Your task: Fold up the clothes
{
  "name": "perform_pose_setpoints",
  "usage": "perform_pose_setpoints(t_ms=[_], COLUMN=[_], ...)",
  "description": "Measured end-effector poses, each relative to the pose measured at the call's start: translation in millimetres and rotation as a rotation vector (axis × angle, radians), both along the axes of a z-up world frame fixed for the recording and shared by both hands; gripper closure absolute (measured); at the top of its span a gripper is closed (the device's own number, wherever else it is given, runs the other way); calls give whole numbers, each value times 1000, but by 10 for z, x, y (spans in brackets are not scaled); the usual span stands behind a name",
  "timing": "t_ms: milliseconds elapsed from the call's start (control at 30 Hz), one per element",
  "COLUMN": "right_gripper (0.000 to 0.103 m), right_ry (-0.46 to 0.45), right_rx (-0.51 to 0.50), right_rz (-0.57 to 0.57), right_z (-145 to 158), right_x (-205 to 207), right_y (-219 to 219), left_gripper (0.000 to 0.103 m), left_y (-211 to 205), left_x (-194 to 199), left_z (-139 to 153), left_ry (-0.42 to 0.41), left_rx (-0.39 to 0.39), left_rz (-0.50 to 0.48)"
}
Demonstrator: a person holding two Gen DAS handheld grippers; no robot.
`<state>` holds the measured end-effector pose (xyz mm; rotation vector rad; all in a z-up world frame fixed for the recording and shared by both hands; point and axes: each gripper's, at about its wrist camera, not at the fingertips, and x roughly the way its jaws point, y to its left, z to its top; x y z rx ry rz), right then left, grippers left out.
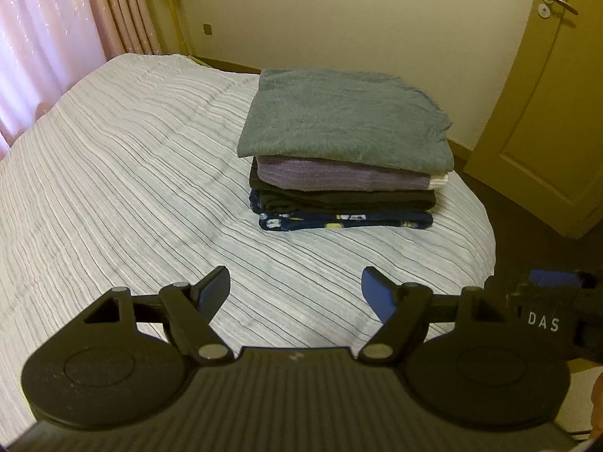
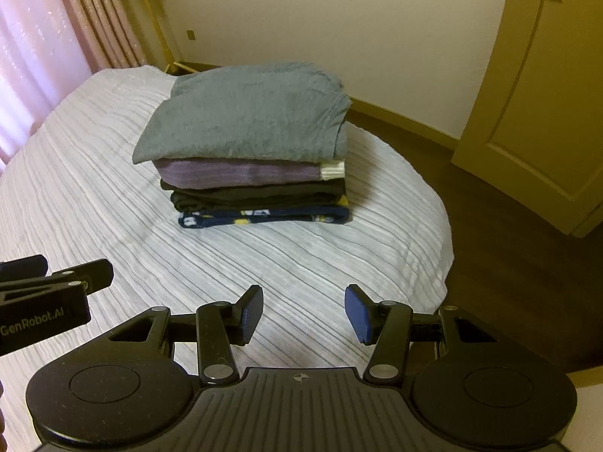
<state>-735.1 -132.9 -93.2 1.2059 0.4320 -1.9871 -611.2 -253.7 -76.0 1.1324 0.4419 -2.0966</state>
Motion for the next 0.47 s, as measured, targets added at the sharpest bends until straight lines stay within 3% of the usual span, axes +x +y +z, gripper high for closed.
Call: perform_pose_setpoints(t_ms=[467], right_gripper=[51], right_ry=[-6], right_rx=[24], right_rz=[30], right_z=[-78], right_x=[-284], right_y=[-125], left_gripper=[29], left_y=[-82], left_x=[-330], left_z=[-60], left_ry=[-1], left_rx=[-16], left_rz=[1])
